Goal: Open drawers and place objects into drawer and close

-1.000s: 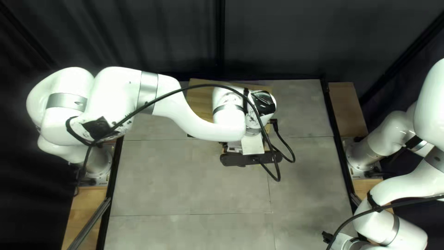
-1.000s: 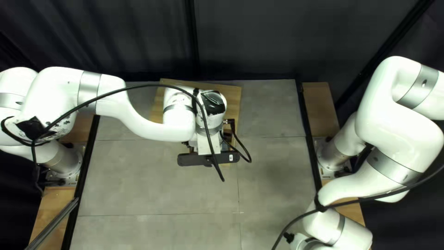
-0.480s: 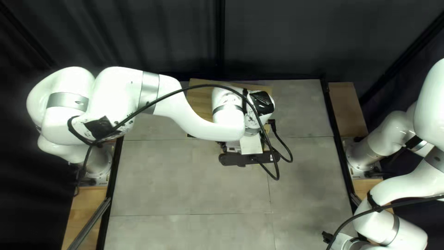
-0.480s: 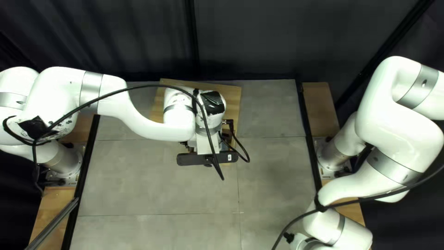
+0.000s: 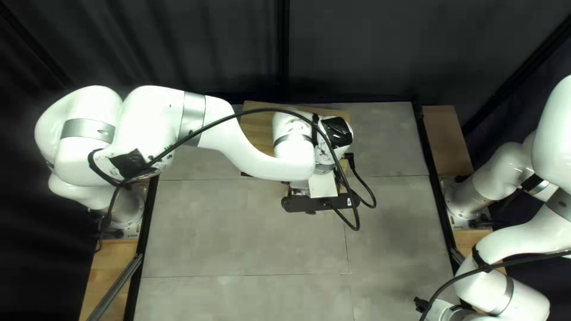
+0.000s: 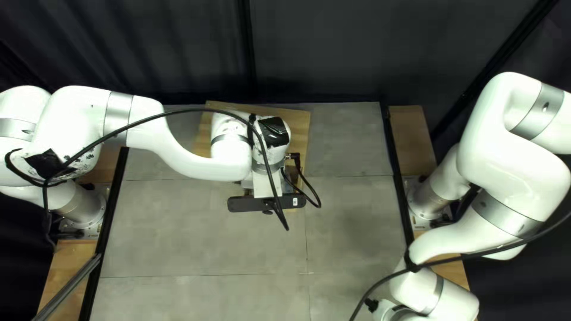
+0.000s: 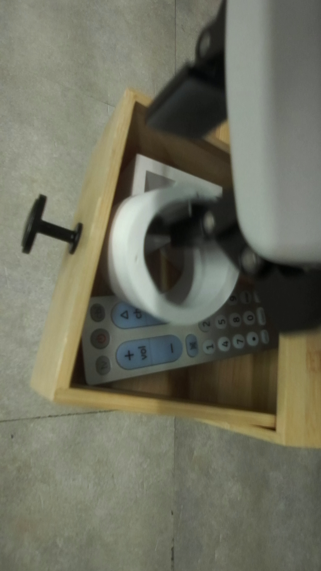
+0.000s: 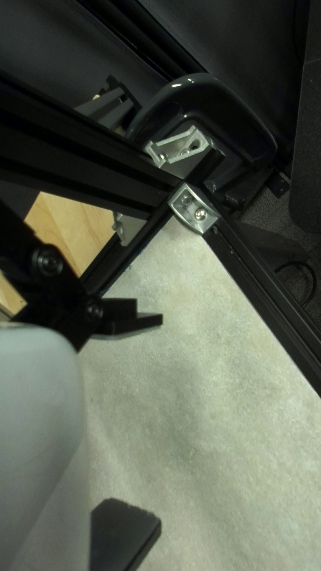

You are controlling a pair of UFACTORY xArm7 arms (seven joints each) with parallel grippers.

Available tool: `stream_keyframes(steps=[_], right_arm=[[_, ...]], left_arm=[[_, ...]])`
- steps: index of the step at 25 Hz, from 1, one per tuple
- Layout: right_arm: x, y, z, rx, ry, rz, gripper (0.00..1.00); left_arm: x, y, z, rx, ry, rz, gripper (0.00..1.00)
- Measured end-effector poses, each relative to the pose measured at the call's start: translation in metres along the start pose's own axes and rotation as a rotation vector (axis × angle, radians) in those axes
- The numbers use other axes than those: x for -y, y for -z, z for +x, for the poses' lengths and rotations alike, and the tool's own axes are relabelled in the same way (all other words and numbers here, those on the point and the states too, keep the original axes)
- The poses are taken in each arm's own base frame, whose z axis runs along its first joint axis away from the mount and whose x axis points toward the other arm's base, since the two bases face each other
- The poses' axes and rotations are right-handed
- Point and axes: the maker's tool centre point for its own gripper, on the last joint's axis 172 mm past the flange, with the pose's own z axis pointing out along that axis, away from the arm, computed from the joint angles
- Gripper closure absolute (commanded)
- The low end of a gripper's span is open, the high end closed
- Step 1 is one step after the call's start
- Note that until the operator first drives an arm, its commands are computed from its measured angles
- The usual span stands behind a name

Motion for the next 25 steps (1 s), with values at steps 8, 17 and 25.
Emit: stream_keyframes(steps=[8, 17, 25], right_arm=[[0.000, 0.000, 0.000, 0.000, 0.000, 0.000, 0.00], [0.000, 0.000, 0.000, 0.000, 0.000, 0.000, 0.00], [0.000, 0.000, 0.000, 0.000, 0.000, 0.000, 0.00]], left_arm=[[-0.006, 0.052, -0.008, 0.037, 0.012, 0.052, 1.00], [-0.041, 0.083, 0.007, 0.039, 0.002, 0.129, 1.00], [-0.103, 0.094, 0.071, -0.007, -0.133, 0.224, 1.00]])
